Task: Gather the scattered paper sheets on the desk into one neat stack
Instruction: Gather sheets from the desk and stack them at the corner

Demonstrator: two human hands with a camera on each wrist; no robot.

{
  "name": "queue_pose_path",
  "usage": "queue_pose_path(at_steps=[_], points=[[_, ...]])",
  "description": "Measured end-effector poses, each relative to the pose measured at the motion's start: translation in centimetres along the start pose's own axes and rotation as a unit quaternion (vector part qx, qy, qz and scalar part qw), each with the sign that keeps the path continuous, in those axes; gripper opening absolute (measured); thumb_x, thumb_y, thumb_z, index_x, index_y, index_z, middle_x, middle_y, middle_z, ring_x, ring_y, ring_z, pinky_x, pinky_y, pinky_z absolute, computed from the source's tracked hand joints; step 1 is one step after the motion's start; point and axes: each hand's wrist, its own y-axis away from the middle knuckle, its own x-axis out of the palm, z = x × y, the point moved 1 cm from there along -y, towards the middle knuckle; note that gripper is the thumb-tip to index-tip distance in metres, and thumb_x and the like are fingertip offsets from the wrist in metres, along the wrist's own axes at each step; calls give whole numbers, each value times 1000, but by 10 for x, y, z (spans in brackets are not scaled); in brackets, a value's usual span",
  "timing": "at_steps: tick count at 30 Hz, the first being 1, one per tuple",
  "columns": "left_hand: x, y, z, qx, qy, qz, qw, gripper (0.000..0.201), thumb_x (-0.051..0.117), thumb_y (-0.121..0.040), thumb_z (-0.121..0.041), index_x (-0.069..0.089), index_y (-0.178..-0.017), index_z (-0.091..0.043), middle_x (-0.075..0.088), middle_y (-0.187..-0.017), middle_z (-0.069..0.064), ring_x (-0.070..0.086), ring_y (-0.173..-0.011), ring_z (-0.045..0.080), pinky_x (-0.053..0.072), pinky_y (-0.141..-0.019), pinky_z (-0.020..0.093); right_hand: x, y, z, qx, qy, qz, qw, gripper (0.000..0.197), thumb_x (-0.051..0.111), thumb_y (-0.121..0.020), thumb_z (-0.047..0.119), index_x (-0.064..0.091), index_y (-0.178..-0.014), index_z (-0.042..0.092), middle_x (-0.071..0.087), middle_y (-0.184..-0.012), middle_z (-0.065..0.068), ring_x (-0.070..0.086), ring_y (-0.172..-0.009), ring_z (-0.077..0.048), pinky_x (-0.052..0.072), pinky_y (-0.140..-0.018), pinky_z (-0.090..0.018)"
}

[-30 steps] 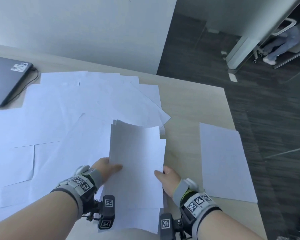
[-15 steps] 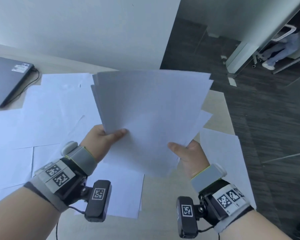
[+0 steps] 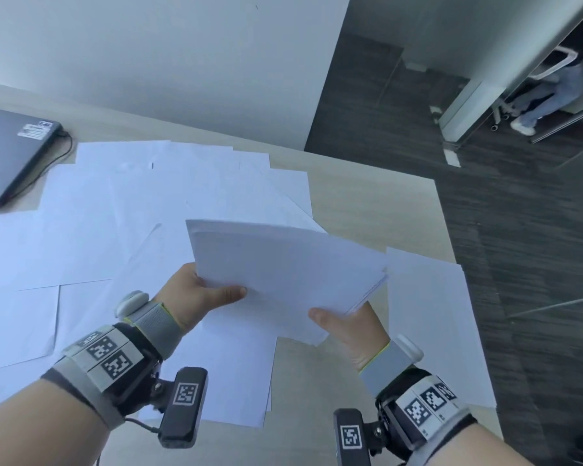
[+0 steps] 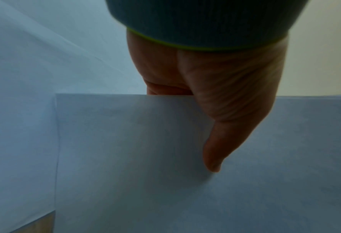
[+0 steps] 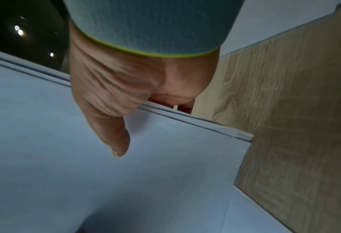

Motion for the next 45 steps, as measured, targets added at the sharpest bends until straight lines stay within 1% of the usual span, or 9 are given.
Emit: queue_pose_path(at_steps=[9,15,17,19,28,32,36,41,45], points=[[15,3,11,-42,-35,56,997,41,87,-71,-3,77,-108,-17,80,-105,-1,76,-100,17,58,-82,24,-10,3,-23,58,39,22,997,22,79,-67,28,79,-87,39,79,-97,6,73,-98,-17,56,-96,-46],[44,7,20,-48,-72,7,996,30,85,-61,-29,81,-86,-44,81,-98,-9,76,-92,8,55,-81,23,-38,10,-46,106,38,-15,994,49,72,-74,41,66,-84,-6,68,-73,-9,64,-68,-26,55,-72,-35],[63,1,14,-31,-73,-5,997,33,85,-60,-29,79,-87,-47,80,-100,-9,75,-93,9,55,-83,26,-55,12,-36,110,22,-32,993,29,69,-83,26,69,-58,10,50,-56,7,46,-54,-11,41,-57,-20],[80,-5,5,-15,-57,-1,998,37,86,-61,-26,80,-94,-42,80,-106,-5,75,-99,12,55,-87,31,-70,13,-22,95,24,-36,995,56,66,-87,14,42,-36,18,31,-46,12,29,-45,-9,31,-50,-20],[162,-36,13,-79,-106,-1,991,34,90,-71,-11,78,-99,-26,80,-103,-6,76,-96,13,55,-97,39,-158,-1,-62,73,92,1,993,12,77,-81,28,76,-89,19,78,-92,5,72,-89,-9,56,-91,-35],[171,-32,27,-109,-147,-27,983,36,82,-60,-50,78,-95,-44,79,-101,-14,73,-101,12,53,-97,37,-168,-4,-78,114,109,30,987,14,67,-89,33,75,-83,24,76,-82,8,71,-86,-18,54,-83,-30],[201,-44,35,-150,-106,-46,982,48,86,-57,-33,79,-100,-13,81,-96,7,77,-92,31,59,-91,47,-194,-7,-83,81,47,-6,996,14,61,-96,22,70,-103,29,76,-98,17,70,-94,-7,55,-86,-28],[259,-76,58,-187,-148,-43,970,46,67,-61,-25,71,-106,-15,80,-87,3,76,-83,30,61,-86,49,-241,-9,-109,129,30,-76,988,11,61,-91,26,67,-101,26,75,-98,7,71,-95,-20,56,-92,-44],[304,-93,77,-215,-152,-17,965,46,65,-67,-23,68,-112,-15,77,-96,8,75,-86,33,63,-78,49,-283,-3,-128,163,52,-118,978,6,59,-94,20,65,-92,22,73,-87,4,66,-78,-17,52,-69,-28]])
